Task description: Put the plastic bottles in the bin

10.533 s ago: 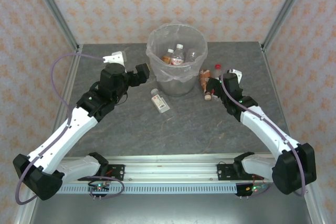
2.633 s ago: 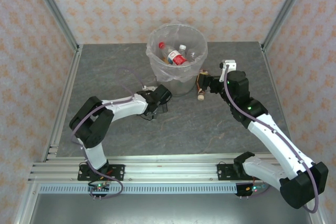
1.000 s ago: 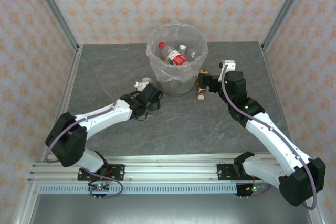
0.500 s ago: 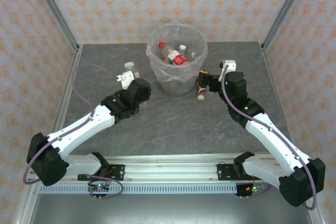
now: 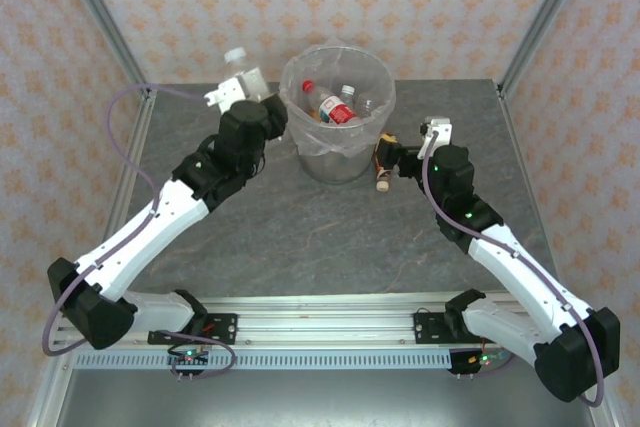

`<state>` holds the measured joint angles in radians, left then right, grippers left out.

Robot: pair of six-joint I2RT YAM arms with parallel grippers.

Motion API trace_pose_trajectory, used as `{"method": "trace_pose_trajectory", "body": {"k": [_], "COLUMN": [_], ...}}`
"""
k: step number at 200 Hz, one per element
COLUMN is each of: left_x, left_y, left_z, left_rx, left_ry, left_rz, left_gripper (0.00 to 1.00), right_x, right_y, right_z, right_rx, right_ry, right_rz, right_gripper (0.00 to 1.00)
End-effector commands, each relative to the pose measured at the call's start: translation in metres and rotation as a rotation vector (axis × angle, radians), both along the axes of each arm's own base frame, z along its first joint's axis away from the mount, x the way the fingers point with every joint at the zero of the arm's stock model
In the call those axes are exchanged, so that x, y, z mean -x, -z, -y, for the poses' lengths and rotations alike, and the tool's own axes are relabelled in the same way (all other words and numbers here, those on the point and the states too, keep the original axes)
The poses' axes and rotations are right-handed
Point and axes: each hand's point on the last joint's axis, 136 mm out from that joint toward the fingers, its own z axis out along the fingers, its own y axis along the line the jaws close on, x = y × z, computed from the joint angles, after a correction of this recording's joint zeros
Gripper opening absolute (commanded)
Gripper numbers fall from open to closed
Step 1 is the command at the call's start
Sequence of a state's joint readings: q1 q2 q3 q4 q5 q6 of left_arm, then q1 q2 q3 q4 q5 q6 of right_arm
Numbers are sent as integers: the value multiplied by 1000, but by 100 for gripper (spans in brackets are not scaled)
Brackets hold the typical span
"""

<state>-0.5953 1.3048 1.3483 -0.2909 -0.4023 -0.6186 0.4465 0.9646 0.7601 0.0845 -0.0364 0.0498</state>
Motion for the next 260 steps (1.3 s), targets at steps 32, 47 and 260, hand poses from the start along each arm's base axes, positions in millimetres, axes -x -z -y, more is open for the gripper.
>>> {"method": "trace_pose_trajectory", "body": {"k": [32,47,260], "left_x": [-46,-62,-81], "left_y": [-44,-48,5], "left_z": [64,76,94], "left_rx": [-99,-115,21], "left_ry": [232,250,296], "left_rz": [47,55,-174], "left_gripper": [0,0,96], "right_x": [-4,-7,-21], "right_y": [-24,-26,20], "right_z": [9,13,38], "right_rx": [11,18,-54], "right_ry": [53,80,248], "right_rz": [154,177,72], "right_gripper": [99,99,99]}}
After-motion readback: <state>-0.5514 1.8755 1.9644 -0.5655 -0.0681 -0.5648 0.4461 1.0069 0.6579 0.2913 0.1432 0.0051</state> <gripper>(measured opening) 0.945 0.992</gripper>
